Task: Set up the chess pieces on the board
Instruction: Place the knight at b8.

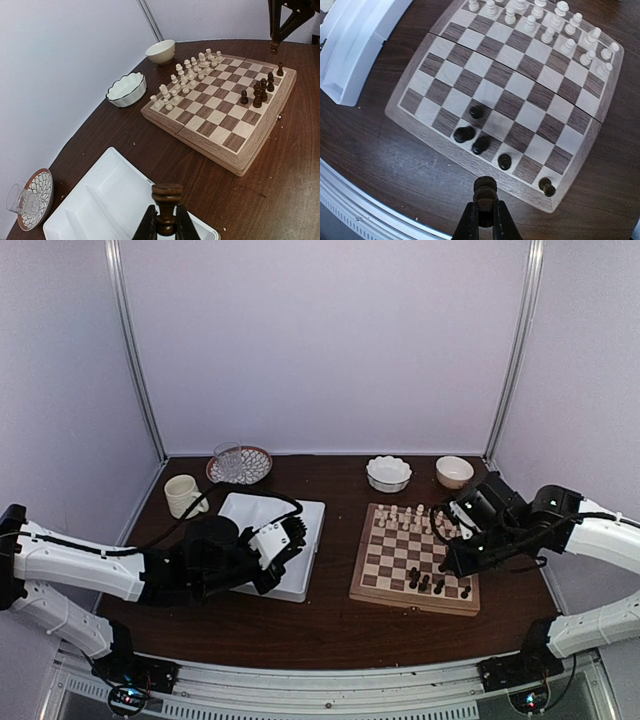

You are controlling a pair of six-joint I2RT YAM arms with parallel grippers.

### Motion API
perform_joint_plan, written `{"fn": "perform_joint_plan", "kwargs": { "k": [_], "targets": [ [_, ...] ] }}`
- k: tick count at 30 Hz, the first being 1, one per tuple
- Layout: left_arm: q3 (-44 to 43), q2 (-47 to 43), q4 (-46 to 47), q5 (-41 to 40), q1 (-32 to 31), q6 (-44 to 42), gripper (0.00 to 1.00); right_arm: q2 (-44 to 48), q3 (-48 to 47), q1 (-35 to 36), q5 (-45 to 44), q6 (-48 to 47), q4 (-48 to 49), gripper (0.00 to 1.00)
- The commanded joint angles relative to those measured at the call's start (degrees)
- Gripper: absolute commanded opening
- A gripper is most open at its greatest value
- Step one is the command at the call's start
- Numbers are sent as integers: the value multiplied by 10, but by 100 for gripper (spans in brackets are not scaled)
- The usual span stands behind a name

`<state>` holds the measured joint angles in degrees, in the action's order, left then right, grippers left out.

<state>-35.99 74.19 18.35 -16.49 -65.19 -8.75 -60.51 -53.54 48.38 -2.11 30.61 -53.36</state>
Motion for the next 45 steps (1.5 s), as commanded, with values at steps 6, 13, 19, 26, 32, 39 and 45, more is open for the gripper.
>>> {"fn": "perform_joint_plan", "kwargs": {
  "k": [6,13,19,26,32,39,45],
  "targets": [
    [-10,-19,3,23,4,12,2,19,38,11,-108,92,-83,0],
    [-10,-18,4,34,4,14,2,-12,67,18,-104,105,-48,0],
    [-11,-16,3,37,4,14,2,-39,94,16,-82,104,16,0],
    [-12,-13,2,38,4,14,2,-69,95,5,-93,96,24,0],
    [-14,-9,1,39,5,12,2,-93,102,-14,-78,79,48,0],
    [-14,-6,2,37,5,12,2,-108,106,-22,-79,74,55,0],
    [-16,-4,-1,38,4,10,2,-102,112,-22,-76,73,57,3]
  ]
}}
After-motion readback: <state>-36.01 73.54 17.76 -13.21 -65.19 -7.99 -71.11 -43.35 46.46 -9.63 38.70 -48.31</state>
